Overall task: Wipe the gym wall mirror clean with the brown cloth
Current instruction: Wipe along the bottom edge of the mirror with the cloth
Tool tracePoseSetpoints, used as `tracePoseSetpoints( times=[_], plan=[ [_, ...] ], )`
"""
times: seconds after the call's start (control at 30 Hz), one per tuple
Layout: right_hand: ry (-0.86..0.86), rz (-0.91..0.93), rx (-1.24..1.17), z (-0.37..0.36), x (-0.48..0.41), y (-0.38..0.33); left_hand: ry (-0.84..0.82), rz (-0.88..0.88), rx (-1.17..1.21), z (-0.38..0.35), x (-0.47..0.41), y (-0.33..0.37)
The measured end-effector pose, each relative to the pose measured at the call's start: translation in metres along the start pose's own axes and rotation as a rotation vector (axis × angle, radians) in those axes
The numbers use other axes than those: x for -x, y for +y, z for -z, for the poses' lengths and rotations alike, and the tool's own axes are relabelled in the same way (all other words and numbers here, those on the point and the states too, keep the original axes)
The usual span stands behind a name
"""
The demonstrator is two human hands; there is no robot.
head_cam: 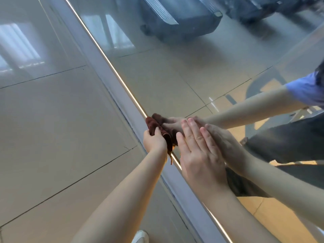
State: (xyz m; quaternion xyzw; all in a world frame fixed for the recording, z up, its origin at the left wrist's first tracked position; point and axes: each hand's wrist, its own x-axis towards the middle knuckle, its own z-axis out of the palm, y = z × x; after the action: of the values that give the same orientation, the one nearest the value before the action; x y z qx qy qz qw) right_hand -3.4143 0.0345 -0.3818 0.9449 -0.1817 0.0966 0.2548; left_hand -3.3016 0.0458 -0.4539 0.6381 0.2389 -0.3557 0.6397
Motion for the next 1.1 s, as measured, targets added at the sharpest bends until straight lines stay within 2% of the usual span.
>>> tracePoseSetpoints(
  times=[0.73, 1.1],
  plan=[
    [0.002, 0.027, -0.009, -0.012, -0.085, -0.02, -0.066, 0.036, -0.025, 0.001, -0.068, 0.083],
    [-0.01, 0.039, 0.019, -0.014, -0.123, -0.028, -0.045, 0.044, -0.033, 0.003, -0.109, 0.117]
  ],
)
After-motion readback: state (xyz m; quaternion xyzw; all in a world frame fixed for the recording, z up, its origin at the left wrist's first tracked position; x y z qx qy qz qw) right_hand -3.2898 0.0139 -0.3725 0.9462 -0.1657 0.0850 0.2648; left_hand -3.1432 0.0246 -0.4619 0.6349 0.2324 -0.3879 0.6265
